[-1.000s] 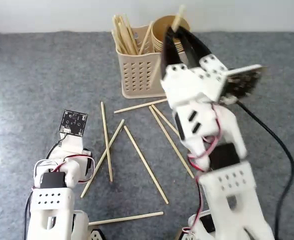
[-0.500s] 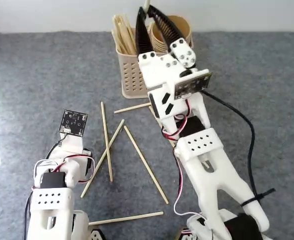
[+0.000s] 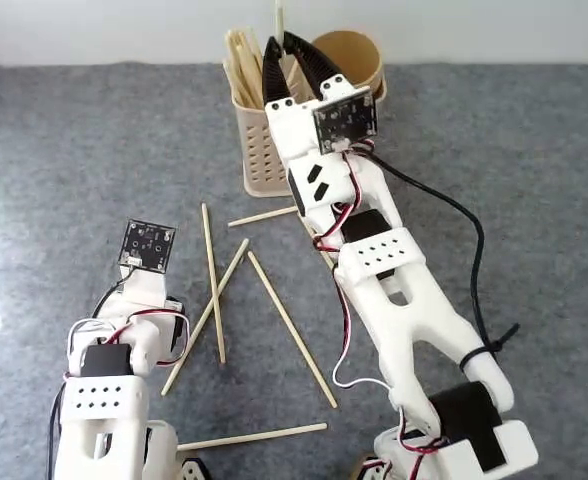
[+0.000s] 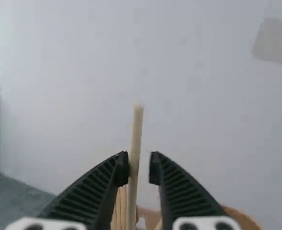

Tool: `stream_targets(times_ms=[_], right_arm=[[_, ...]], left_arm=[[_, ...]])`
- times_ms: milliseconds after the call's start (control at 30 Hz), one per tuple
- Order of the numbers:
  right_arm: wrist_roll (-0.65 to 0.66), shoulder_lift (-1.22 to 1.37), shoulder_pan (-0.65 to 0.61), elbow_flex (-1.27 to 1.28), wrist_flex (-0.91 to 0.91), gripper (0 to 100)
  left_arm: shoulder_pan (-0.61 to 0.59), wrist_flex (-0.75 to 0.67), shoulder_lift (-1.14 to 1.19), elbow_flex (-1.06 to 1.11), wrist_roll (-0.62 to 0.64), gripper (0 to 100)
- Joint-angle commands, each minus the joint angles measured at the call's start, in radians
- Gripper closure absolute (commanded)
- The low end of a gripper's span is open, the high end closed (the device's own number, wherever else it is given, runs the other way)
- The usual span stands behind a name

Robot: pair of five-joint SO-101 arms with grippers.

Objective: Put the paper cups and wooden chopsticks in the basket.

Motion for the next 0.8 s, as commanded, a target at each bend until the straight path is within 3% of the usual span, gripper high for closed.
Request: stream_targets(times_ms=[0,433,633,767], right_arm=[[0.009,-0.082,-0.005,-0.057,0.136,78.1],[0.008,-0.492,0.042,-0.054,0.921,89.4],[0.012,-0.519,0.11,-0.049,1.253,89.4],[0.026,-0.519,0.12,-0.008,1.357,89.1]], left_arm=[[0.008,-0.015,-0.018,-0.002,-0.006,91],[-0.049,-0.021,-0.018,-0.008,-0.006,91],[-0.052,-0.021,-0.018,-0.01,-0.006,91],[-0.052,-0.021,-0.018,-0.01,-0.006,91]])
